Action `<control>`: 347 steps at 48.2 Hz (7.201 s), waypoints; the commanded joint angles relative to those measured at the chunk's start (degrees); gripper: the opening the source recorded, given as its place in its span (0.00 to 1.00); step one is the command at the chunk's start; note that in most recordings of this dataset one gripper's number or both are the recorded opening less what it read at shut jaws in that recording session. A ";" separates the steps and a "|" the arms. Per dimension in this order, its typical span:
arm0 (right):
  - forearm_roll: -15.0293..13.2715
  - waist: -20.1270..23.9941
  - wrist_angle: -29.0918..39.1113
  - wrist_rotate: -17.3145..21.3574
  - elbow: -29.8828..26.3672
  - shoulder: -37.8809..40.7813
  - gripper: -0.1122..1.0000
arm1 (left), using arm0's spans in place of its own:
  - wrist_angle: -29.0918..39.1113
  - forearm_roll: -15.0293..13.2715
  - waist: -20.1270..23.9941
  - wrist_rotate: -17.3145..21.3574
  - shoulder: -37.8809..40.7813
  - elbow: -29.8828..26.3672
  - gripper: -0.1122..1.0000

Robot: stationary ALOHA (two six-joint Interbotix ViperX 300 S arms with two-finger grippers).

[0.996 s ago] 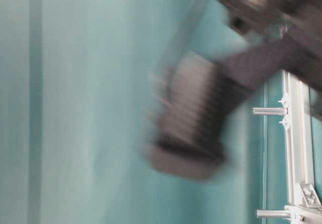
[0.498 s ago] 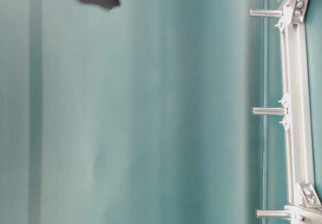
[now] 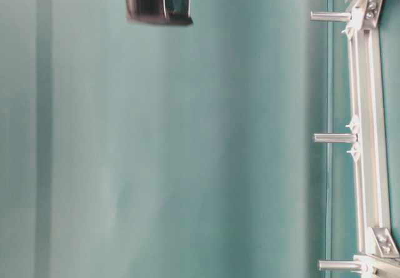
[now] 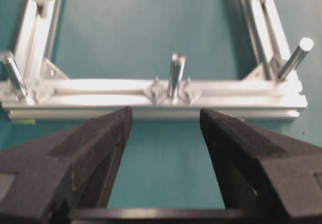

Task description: Move the cable alternately left and right between 8 pins so it hooks onto each one.

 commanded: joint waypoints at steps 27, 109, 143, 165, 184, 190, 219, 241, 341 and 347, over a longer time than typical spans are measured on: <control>-1.49 -3.34 2.46 1.14 -17.84 14.85 0.23 | -1.49 0.26 -0.18 -0.44 -4.92 1.67 0.71; -2.99 11.95 16.08 6.50 -50.01 33.66 0.23 | -1.05 0.26 -0.18 -0.26 -7.73 2.11 0.71; -8.00 4.48 22.41 27.07 -68.20 43.95 0.23 | -1.05 0.26 -0.18 -0.26 -7.73 2.11 0.71; -15.56 2.72 22.32 38.76 -65.65 43.33 0.23 | -1.05 0.26 -0.18 -0.26 -7.73 2.11 0.71; -24.08 2.37 22.24 52.29 -51.68 34.72 0.23 | -1.05 0.26 -0.18 -0.26 -7.73 2.11 0.71; -26.02 2.29 21.80 55.55 -47.20 31.64 0.23 | -1.05 0.26 -0.18 -0.26 -7.73 2.20 0.71; -26.63 -4.48 15.56 55.55 -38.94 28.30 0.23 | -1.05 0.26 -0.18 -0.26 -7.73 2.20 0.71; -23.91 -10.99 12.04 45.62 -46.58 33.84 0.23 | -1.05 0.26 -0.18 -0.26 -7.73 2.20 0.71; -15.73 -20.48 33.22 28.74 -85.08 52.73 0.23 | -1.05 0.26 -0.18 -0.26 -7.73 2.20 0.71; -15.73 -20.57 32.61 30.32 -82.53 51.42 0.23 | -1.05 0.26 -0.18 -0.26 -7.73 2.11 0.71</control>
